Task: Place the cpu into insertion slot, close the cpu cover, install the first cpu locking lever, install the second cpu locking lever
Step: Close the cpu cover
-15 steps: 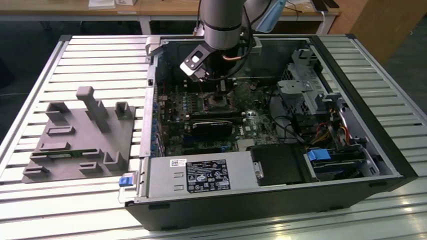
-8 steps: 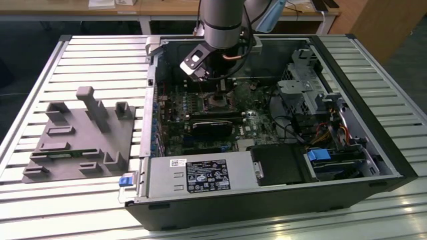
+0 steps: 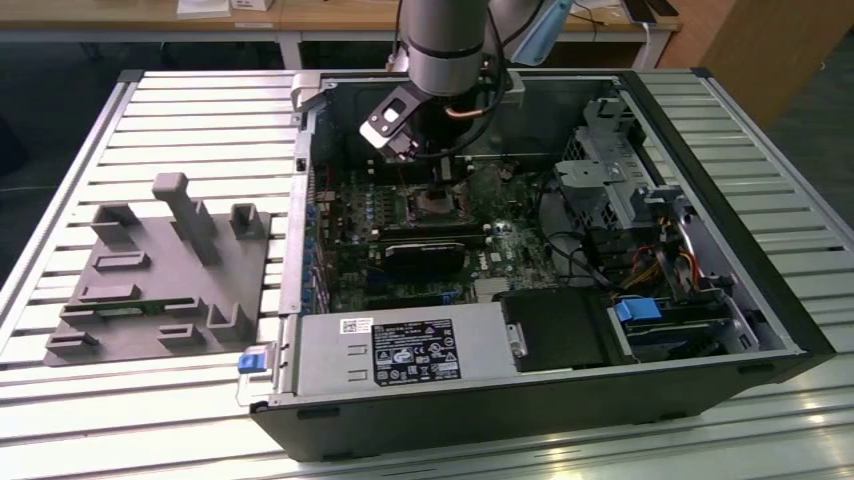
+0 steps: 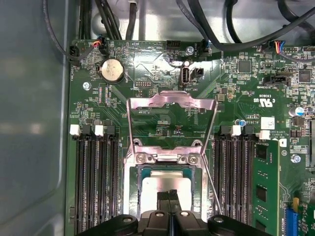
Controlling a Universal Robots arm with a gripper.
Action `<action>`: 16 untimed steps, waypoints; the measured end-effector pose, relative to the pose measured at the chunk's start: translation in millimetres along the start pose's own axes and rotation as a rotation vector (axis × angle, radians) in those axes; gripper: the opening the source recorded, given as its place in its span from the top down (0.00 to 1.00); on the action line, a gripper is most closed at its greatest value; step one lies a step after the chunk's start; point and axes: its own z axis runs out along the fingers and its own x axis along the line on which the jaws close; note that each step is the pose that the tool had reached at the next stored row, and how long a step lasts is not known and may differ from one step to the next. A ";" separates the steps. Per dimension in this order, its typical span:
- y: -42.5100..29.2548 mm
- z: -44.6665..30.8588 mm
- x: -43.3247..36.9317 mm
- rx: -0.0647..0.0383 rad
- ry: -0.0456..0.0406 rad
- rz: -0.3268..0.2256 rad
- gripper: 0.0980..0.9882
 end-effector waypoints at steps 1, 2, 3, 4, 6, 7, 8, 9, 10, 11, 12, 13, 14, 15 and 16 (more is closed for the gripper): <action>0.0 -0.6 0.0 0.000 0.0000 0.000 0.99; 0.1 -1.2 0.0 0.000 0.0001 0.000 0.99; 0.1 -1.8 0.0 0.000 0.0001 0.000 0.99; 0.1 -2.7 0.0 0.000 0.0001 0.001 0.99; 0.2 -4.8 0.0 0.000 0.0002 0.001 0.99; 0.2 -6.2 0.0 0.000 0.0001 0.001 0.99; 0.3 -7.6 -0.1 0.000 0.0001 0.001 0.99; 0.3 -9.1 -0.1 0.000 0.0001 0.001 0.99; 0.3 -10.7 -0.1 0.000 0.0001 0.002 0.99; 0.4 -12.7 -0.1 0.000 0.0001 0.002 0.99; 0.5 -14.7 -0.1 0.000 0.0001 0.002 0.99; 0.5 -16.8 -0.1 0.000 0.0001 0.002 0.99; 0.6 -19.1 -0.2 0.000 0.0002 0.003 0.99; 0.7 -21.4 -0.2 0.001 0.0000 0.003 0.99; 0.7 -23.7 -0.2 0.001 0.0000 0.004 0.99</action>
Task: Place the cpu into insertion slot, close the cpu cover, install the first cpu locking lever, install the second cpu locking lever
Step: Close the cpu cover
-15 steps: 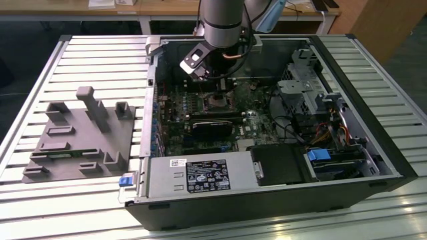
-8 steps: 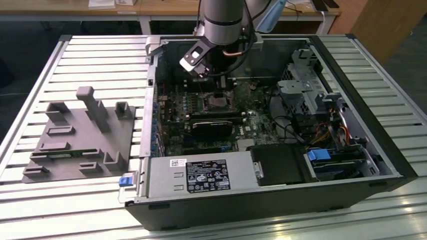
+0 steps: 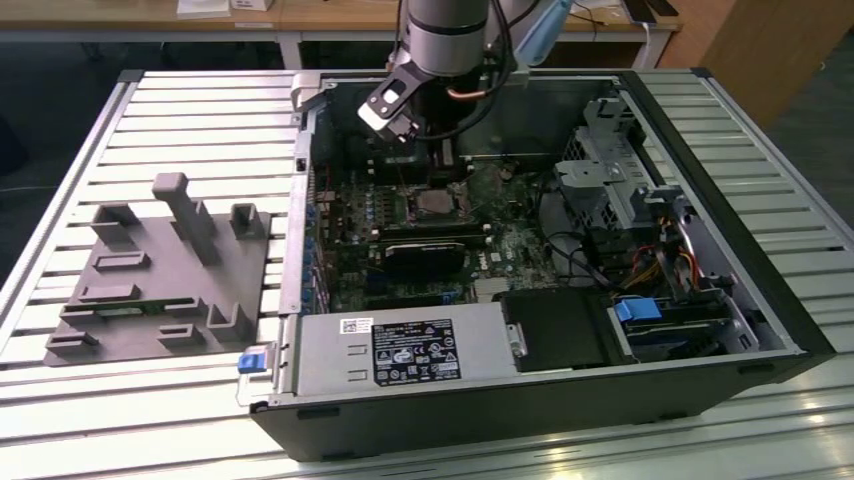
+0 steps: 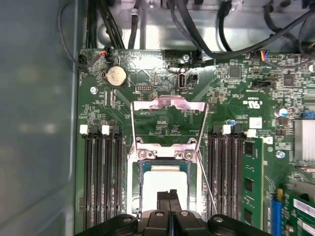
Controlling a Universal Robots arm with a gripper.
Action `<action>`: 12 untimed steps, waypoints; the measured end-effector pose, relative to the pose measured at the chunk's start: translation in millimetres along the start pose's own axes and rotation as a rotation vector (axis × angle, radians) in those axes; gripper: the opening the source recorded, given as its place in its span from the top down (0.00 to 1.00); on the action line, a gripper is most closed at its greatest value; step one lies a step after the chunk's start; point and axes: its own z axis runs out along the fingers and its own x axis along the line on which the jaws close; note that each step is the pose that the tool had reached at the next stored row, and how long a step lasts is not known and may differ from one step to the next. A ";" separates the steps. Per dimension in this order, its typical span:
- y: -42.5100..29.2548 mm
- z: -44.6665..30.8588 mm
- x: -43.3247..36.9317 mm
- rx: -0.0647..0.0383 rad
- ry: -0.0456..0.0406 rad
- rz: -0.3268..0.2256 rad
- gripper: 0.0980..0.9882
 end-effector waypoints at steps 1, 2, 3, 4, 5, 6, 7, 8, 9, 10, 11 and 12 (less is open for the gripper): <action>0.1 -2.7 0.0 0.000 0.0000 0.000 0.99; 0.2 -5.7 -0.1 0.000 0.0001 0.001 0.99; 0.3 -8.7 -0.1 0.000 0.0001 0.001 0.99; 0.4 -11.9 -0.1 0.000 0.0002 0.001 0.99; 0.4 -14.9 -0.2 0.000 -0.0001 0.002 0.99; 0.5 -17.8 -0.2 0.000 -0.0001 0.002 0.99; 0.6 -20.5 -0.2 0.000 0.0000 0.002 0.99; 0.7 -22.9 -0.2 0.000 0.0000 0.002 0.99; 0.8 -24.4 -0.4 0.000 0.0004 0.003 0.99; 0.8 -24.7 -0.8 0.000 0.0007 0.003 0.99; 0.8 -24.7 -1.8 0.000 0.0008 0.004 0.99; 0.8 -24.7 -3.6 0.000 0.0008 0.005 0.99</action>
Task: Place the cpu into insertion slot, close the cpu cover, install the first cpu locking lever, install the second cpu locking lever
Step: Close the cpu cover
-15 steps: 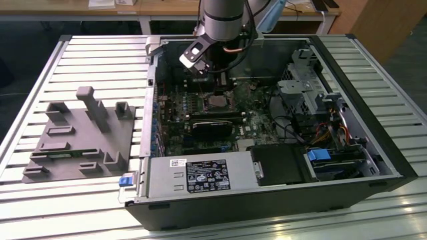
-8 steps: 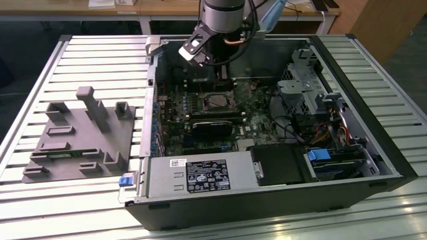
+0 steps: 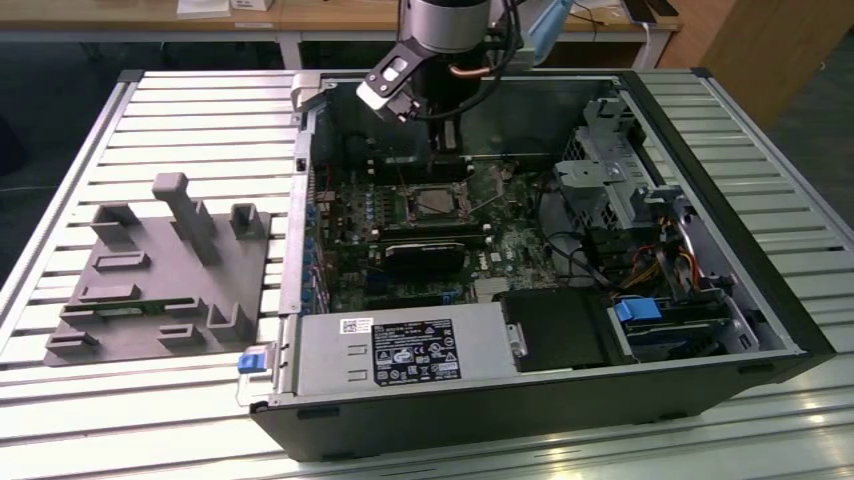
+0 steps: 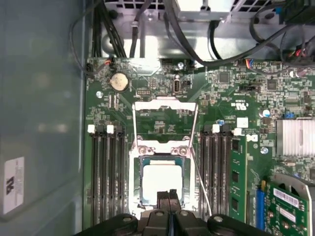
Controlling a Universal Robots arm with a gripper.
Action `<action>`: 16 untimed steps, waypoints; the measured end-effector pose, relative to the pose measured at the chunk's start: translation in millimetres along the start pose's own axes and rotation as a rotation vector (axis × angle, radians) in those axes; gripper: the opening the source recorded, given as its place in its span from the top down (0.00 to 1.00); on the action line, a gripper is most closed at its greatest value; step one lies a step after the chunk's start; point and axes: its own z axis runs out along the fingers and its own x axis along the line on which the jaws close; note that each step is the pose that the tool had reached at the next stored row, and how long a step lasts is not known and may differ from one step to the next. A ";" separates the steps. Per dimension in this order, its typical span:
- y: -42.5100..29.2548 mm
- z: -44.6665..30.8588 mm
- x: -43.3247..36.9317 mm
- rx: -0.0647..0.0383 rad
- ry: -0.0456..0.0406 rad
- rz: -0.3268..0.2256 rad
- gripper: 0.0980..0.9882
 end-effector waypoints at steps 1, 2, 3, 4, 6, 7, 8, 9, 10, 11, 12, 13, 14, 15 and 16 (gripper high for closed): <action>0.0 0.1 -2.3 0.000 0.0001 0.001 0.99; 0.0 0.0 -4.4 0.000 -0.0001 0.001 0.99; 0.1 0.0 -6.4 0.000 -0.0001 0.002 0.99; 0.1 0.1 -8.1 0.000 0.0000 0.003 0.99; 0.2 0.1 -10.1 0.000 -0.0001 0.003 0.99; 0.9 0.2 -10.3 0.000 0.0001 0.003 0.99; 2.6 0.3 -10.3 0.000 0.0000 0.003 0.99; 5.2 0.3 -10.3 0.000 -0.0001 0.003 0.99; 8.0 0.4 -10.3 0.001 -0.0001 0.003 0.99; 11.5 0.6 -10.3 0.001 -0.0001 0.003 0.99; 15.1 0.7 -10.2 0.001 0.0000 0.003 0.99; 18.1 0.8 -10.2 0.001 -0.0001 0.003 0.99; 20.8 1.0 -10.2 0.001 -0.0001 0.003 0.99; 23.5 1.1 -10.2 0.001 0.0000 0.003 0.99; 25.7 1.2 -10.2 0.001 0.0000 0.003 0.99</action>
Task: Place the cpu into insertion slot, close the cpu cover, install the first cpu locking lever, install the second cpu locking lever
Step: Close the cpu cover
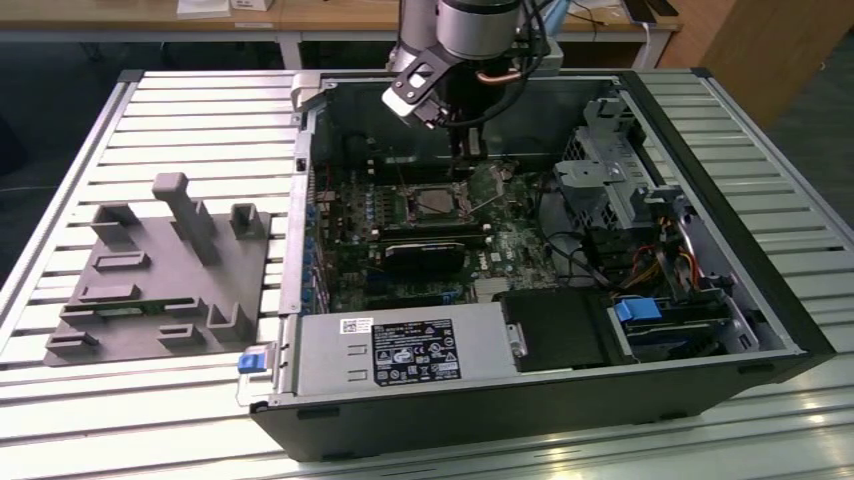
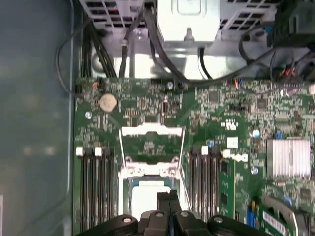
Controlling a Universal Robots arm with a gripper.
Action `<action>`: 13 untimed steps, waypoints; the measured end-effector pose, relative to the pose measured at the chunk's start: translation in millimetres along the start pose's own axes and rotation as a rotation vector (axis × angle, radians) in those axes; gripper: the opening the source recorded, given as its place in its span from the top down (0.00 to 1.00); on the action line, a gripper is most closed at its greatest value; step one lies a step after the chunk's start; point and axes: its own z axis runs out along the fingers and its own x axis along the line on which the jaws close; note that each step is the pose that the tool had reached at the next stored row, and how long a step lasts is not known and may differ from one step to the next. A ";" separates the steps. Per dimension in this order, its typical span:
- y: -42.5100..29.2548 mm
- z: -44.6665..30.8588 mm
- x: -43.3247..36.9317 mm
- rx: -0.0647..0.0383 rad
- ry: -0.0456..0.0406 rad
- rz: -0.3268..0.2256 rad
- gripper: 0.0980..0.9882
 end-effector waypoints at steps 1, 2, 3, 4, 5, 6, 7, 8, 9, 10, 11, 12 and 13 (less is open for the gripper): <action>2.0 0.1 0.1 0.000 0.0000 0.000 0.99; 3.5 0.3 0.2 0.000 0.0000 -0.001 0.99; 4.6 0.4 0.2 0.000 -0.0002 -0.002 0.99; 5.6 0.6 0.3 0.000 -0.0001 -0.005 0.99; 6.5 0.8 0.4 0.000 0.0001 -0.009 0.99; 7.2 1.0 0.4 0.000 0.0002 -0.015 0.99; 8.0 1.2 0.5 0.000 0.0005 -0.021 0.99; 8.8 1.6 0.6 0.000 0.0007 -0.025 0.99; 9.7 1.9 1.0 0.000 0.0008 -0.028 0.99; 11.1 2.2 1.4 0.000 0.0008 -0.030 0.99; 12.7 2.5 1.9 0.000 0.0008 -0.030 0.99; 14.2 2.8 2.4 0.000 0.0008 -0.030 0.99; 15.4 3.1 3.1 0.000 0.0008 -0.030 0.99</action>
